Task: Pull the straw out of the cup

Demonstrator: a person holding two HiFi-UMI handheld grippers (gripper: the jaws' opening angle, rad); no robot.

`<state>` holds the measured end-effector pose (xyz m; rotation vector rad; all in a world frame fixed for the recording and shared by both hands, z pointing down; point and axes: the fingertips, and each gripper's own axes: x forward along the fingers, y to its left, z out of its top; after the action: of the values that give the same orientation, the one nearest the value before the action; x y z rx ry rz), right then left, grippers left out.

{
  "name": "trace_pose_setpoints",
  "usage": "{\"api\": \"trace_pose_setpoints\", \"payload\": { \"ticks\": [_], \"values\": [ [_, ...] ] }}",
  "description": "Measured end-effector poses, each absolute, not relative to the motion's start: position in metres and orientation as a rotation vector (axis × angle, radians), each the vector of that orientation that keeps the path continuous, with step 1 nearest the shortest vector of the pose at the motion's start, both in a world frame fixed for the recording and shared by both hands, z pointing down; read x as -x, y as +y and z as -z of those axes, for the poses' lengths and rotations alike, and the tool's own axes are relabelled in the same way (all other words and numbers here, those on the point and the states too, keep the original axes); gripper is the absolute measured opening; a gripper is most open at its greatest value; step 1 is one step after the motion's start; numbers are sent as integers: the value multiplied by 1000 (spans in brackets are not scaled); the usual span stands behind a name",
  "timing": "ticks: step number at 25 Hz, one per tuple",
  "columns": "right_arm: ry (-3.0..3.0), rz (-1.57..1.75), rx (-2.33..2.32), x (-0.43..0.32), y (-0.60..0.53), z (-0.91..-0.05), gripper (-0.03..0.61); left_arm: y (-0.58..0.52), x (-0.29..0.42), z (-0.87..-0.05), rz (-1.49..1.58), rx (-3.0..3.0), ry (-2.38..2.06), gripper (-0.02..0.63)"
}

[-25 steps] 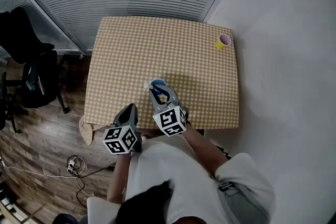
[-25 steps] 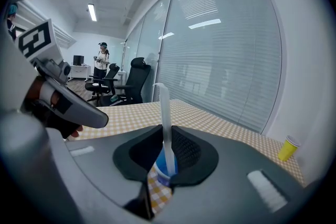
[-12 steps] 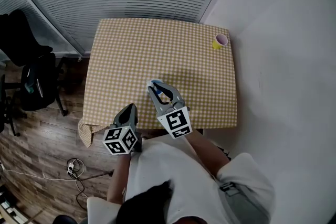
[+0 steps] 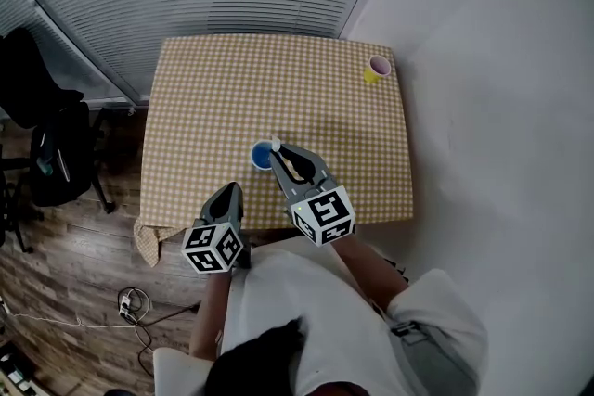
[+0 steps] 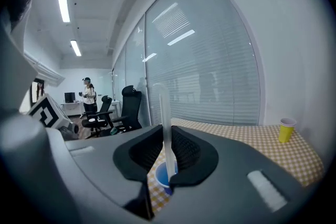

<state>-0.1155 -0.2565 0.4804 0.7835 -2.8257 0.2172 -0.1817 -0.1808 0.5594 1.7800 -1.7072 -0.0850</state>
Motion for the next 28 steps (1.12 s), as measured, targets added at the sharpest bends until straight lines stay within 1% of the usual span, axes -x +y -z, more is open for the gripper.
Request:
{"api": "trace_pose_setpoints", "payload": {
  "ticks": [7, 21, 28],
  "values": [
    [-2827, -427, -864, 86, -265, -472, 56, -184, 174, -555, 74, -1810, -1680, 12],
    [-2721, -555, -1077, 18, -276, -482, 55, -190, 151, -558, 86, -1853, -1603, 14],
    [-2649, -615, -1098, -3, -274, -495, 57, -190, 139, -562, 73, -1861, -1576, 14]
  ]
}}
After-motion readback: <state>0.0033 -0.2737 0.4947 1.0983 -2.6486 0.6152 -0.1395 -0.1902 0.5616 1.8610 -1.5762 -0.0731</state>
